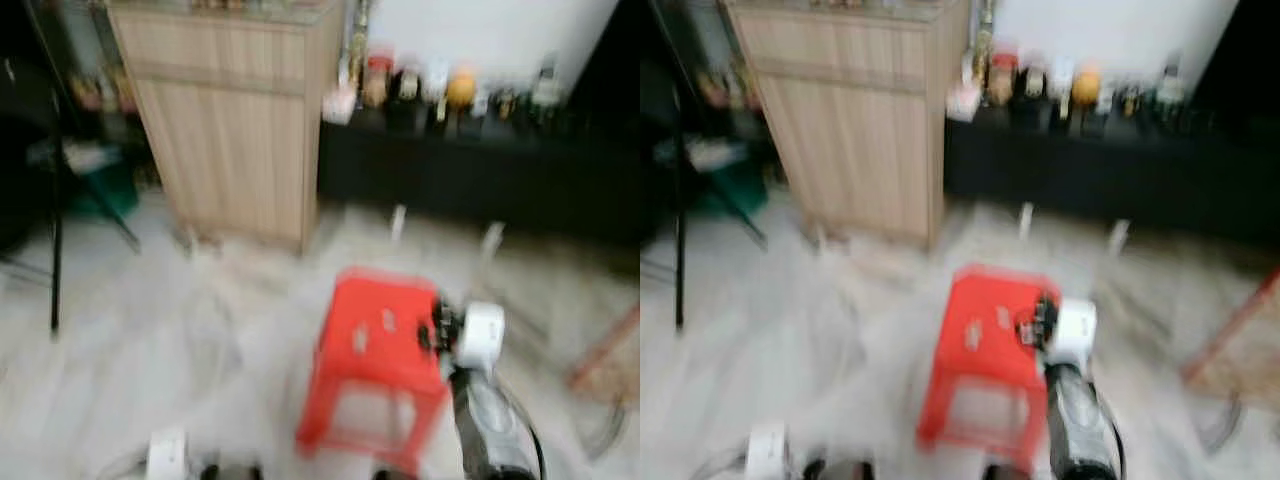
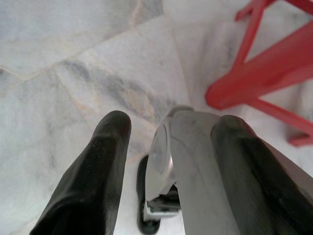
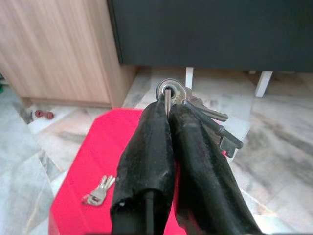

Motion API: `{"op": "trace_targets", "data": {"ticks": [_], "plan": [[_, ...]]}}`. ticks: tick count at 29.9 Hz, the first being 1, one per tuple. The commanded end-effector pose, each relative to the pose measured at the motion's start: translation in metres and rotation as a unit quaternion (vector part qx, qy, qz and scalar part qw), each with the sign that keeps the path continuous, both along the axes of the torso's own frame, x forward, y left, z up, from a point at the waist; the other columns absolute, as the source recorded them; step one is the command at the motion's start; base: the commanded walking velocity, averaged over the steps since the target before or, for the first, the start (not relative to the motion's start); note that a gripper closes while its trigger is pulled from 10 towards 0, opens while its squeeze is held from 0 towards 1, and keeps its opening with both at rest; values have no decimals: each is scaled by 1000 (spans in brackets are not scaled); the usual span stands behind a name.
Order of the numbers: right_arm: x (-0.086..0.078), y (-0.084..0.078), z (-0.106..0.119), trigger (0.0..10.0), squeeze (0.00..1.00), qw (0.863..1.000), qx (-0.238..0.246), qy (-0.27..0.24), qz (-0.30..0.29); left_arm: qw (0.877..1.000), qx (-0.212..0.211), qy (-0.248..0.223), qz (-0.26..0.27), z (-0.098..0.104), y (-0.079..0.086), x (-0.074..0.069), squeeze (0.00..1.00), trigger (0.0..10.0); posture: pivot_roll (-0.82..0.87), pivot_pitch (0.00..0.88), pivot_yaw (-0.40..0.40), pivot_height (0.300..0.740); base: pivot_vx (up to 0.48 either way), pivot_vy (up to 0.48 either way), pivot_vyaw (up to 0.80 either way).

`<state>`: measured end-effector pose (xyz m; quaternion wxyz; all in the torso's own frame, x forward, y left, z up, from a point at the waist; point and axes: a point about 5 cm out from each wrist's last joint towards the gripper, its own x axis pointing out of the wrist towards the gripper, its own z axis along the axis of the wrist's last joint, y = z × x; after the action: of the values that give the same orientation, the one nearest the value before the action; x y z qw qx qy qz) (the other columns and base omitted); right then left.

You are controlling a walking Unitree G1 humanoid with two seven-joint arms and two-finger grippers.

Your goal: Hang keys on a hook

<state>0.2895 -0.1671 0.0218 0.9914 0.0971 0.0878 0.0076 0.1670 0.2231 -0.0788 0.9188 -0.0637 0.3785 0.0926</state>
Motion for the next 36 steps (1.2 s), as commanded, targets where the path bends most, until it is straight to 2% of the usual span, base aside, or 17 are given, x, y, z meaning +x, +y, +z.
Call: {"op": "trace_targets", "data": {"ticks": [1, 5, 30, 36], "plan": [[6, -5, 8, 10000, 0, 1000, -2, -14, -7, 1000, -6, 8, -6, -3, -6, -2, 0, 10000, 79, 11, -106, 712, 0, 0, 0], [5, -6, 8, 10000, 0, 1000, -2, -14, -8, 1000, -7, 10, -8, -3, -6, -3, 0, 10000, 81, 1, -105, 740, 0, 0, 0], [6, -7, 5, 10000, 0, 1000, 8, -3, -25, 999, -8, 11, -32, -5, -14, -4, 0, 10000, 80, 0, -117, 740, 0, 0, 0], [5, -8, 2, 10000, 0, 999, 15, 13, -30, 999, -9, 10, -37, -5, -17, -3, 0, 10000, 82, 0, -122, 740, 0, -427, -517]]}}
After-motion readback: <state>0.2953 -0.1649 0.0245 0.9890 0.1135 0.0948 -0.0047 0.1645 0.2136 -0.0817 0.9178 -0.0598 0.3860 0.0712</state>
